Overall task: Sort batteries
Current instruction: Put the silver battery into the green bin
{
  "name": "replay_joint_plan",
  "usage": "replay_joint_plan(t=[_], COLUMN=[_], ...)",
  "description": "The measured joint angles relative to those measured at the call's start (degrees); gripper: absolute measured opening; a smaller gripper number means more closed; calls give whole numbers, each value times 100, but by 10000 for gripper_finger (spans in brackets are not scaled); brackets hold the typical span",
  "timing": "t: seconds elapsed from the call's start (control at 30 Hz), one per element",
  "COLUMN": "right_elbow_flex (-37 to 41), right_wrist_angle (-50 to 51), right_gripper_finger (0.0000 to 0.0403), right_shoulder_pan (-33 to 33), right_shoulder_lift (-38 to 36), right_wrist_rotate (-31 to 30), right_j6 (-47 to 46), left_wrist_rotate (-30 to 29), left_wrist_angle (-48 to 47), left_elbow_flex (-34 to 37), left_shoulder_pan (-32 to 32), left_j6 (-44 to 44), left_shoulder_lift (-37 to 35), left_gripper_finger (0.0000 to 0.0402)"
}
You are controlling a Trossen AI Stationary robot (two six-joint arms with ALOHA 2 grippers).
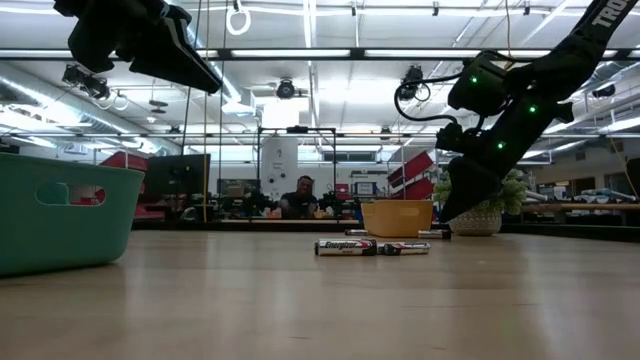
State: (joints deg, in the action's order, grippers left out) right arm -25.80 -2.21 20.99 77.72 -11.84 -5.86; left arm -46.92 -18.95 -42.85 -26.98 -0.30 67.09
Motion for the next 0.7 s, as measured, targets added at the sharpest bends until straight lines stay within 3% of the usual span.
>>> replay_joint_plan(t=[0.7], right_elbow_flex=[0], right_wrist_angle=[-88], right_gripper_finger=[170], right_shoulder_pan=[-212], right_shoulder_lift=[1], right_wrist_rotate=[-225], right_j6=[-575], left_wrist_rotate=[0], left_wrist_angle=[29], left_elbow_flex=[0], left_shoulder_pan=[1], left_j6=[1], left_shoulder_lift=[0], left_gripper_finger=[78])
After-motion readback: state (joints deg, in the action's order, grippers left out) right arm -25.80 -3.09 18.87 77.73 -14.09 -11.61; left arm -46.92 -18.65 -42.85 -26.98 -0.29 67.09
